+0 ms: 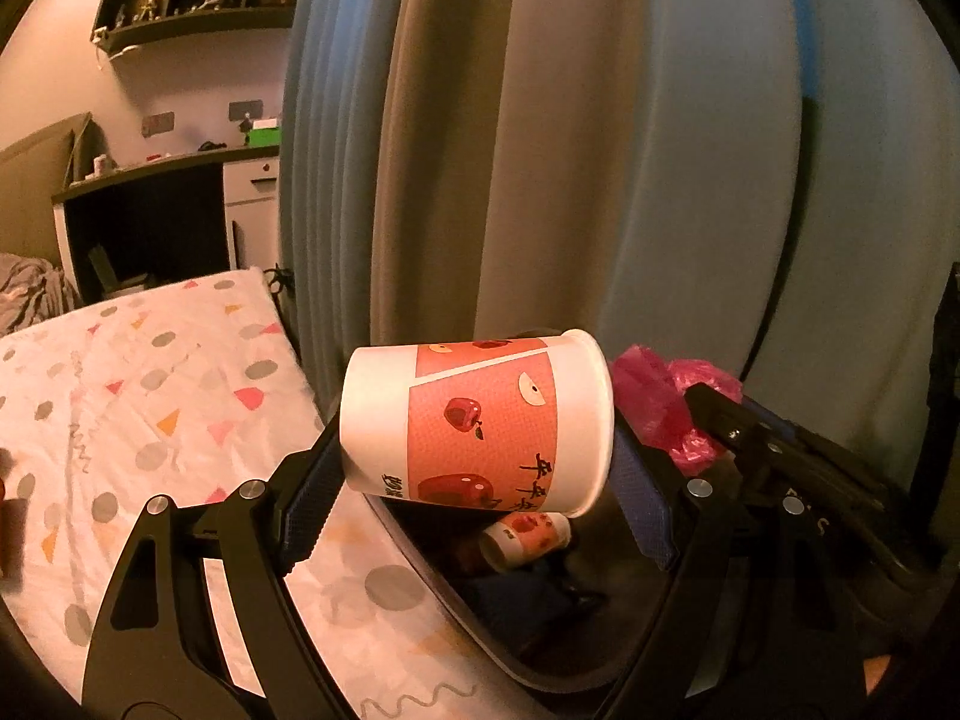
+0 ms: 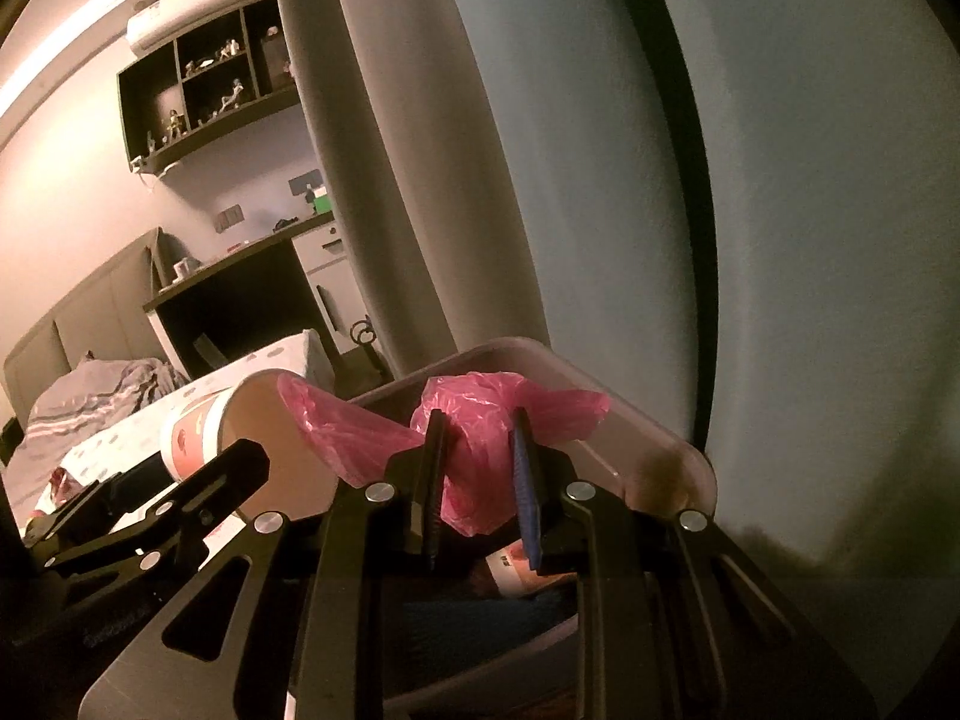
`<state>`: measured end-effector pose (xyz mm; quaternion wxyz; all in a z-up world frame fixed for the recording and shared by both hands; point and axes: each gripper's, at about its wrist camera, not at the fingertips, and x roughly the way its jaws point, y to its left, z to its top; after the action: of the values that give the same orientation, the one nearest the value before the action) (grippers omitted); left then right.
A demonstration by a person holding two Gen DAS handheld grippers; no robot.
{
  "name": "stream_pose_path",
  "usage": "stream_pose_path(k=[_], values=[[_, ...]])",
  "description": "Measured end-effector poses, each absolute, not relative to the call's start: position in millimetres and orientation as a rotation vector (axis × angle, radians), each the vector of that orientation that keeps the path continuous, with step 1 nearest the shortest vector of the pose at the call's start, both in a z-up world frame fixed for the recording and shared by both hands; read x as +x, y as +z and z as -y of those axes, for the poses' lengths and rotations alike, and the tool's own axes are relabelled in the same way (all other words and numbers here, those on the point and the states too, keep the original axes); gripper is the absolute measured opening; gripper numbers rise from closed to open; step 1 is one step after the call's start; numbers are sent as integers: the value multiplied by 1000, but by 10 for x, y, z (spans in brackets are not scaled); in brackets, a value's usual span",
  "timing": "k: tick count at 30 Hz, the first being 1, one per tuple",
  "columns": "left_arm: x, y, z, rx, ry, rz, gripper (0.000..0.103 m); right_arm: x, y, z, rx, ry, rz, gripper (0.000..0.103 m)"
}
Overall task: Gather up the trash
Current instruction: 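Open both grippers to drop the cup and tissue into the bin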
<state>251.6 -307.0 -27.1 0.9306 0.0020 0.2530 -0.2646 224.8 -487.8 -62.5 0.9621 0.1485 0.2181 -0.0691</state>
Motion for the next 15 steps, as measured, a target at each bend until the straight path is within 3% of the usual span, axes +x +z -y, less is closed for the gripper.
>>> stream_pose_path(k=[8,15], values=[[2574,-350,3139,0,-560,-540,81,2330,-660,4925,310,-123,-456,24],[2605,-431,3205,1,-574,-558,81,2294,-690,5016,335,-127,-463,43]])
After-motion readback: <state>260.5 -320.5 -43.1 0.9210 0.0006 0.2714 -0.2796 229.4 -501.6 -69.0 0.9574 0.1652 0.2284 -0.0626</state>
